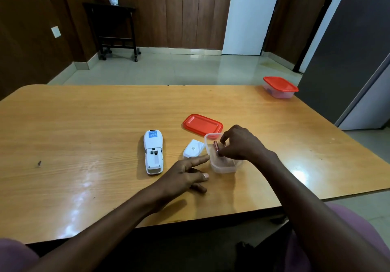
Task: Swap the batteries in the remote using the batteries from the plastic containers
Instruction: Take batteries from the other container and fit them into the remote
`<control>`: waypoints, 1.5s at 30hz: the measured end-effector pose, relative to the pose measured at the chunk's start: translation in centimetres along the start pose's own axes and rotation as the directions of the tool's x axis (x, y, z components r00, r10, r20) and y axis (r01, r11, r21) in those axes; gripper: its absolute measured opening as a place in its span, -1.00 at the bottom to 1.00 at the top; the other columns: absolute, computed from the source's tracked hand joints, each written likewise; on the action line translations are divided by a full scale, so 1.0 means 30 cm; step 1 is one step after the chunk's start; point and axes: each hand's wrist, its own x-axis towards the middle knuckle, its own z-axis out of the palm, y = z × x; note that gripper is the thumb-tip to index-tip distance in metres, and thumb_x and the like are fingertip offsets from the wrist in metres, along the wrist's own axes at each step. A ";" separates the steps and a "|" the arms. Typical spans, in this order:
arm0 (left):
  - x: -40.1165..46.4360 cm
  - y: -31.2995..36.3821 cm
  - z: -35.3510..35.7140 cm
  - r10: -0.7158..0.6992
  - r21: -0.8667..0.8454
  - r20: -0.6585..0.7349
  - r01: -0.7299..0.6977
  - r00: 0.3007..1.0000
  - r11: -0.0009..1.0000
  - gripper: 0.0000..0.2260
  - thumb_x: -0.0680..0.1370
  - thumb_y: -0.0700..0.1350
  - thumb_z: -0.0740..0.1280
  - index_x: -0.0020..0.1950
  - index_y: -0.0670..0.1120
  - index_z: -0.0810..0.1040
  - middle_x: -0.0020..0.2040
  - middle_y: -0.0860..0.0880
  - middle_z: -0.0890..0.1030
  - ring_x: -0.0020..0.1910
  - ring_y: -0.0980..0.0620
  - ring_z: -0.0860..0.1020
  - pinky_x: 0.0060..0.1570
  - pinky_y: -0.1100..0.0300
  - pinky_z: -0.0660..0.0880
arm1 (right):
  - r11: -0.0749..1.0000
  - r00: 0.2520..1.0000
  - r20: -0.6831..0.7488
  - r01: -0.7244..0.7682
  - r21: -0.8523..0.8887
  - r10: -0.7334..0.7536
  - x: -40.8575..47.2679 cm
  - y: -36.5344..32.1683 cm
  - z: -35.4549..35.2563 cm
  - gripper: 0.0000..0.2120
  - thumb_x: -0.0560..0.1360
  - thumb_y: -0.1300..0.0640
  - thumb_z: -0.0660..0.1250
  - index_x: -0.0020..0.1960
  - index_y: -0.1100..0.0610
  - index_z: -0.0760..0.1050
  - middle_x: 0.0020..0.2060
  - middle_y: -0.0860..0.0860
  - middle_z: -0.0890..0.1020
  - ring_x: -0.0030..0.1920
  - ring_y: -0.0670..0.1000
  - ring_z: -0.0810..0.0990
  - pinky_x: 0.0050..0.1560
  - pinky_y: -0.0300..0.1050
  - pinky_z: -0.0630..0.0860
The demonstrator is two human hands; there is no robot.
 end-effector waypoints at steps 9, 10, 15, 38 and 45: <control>0.001 -0.001 0.003 0.026 0.033 0.010 -0.026 1.000 0.999 -0.51 0.57 -0.21 0.37 0.49 0.05 0.43 0.26 -0.02 0.55 -0.16 0.04 0.67 0.17 0.12 0.57 | 1.000 0.996 -0.082 0.014 -0.023 -0.016 0.005 -0.035 0.039 -0.65 0.34 -0.11 0.35 -0.03 0.11 0.66 -0.09 0.04 0.51 0.13 0.16 0.43 -0.06 0.02 0.52; 0.001 0.000 0.003 0.035 0.040 0.014 -0.035 0.999 0.999 -0.51 0.57 -0.21 0.37 0.49 0.04 0.43 0.35 -0.02 0.51 -0.16 0.06 0.67 0.14 0.16 0.58 | 1.000 0.996 -0.091 0.003 -0.015 -0.005 0.003 -0.040 0.040 -0.65 0.35 -0.12 0.36 -0.04 0.11 0.66 -0.12 0.03 0.48 0.12 0.16 0.42 -0.07 0.01 0.51; 0.001 -0.001 0.006 0.054 0.035 0.014 -0.054 0.998 0.998 -0.51 0.57 -0.24 0.36 0.49 0.00 0.42 0.45 0.00 0.44 -0.17 0.12 0.66 -0.04 0.29 0.58 | 0.999 0.987 -0.153 -0.050 -0.012 0.048 -0.002 -0.060 0.050 -0.76 0.39 0.00 0.39 -0.14 0.19 0.61 -0.14 0.05 0.45 0.14 0.20 0.42 -0.15 -0.02 0.44; -0.044 -0.001 -0.428 0.054 0.796 -0.155 0.092 0.986 0.598 0.03 0.28 0.17 0.61 0.62 -0.01 0.15 0.63 0.07 0.11 0.57 0.11 0.13 0.45 0.27 0.12 | 0.913 0.865 -0.301 0.405 -0.054 -0.402 -0.114 -0.382 0.151 -0.80 0.51 0.03 0.30 0.02 0.12 0.60 -0.15 0.07 0.69 0.00 0.15 0.57 -0.06 0.03 0.41; -0.032 -0.002 -0.427 0.049 0.807 -0.138 0.083 0.989 0.584 0.03 0.31 0.18 0.59 0.62 -0.01 0.12 0.64 0.08 0.06 0.59 0.11 0.08 0.48 0.25 0.09 | 0.935 0.906 -0.248 0.355 0.006 -0.343 -0.107 -0.348 0.101 -0.78 0.50 -0.03 0.33 0.00 0.06 0.66 -0.10 0.02 0.69 0.04 0.09 0.59 -0.13 -0.05 0.50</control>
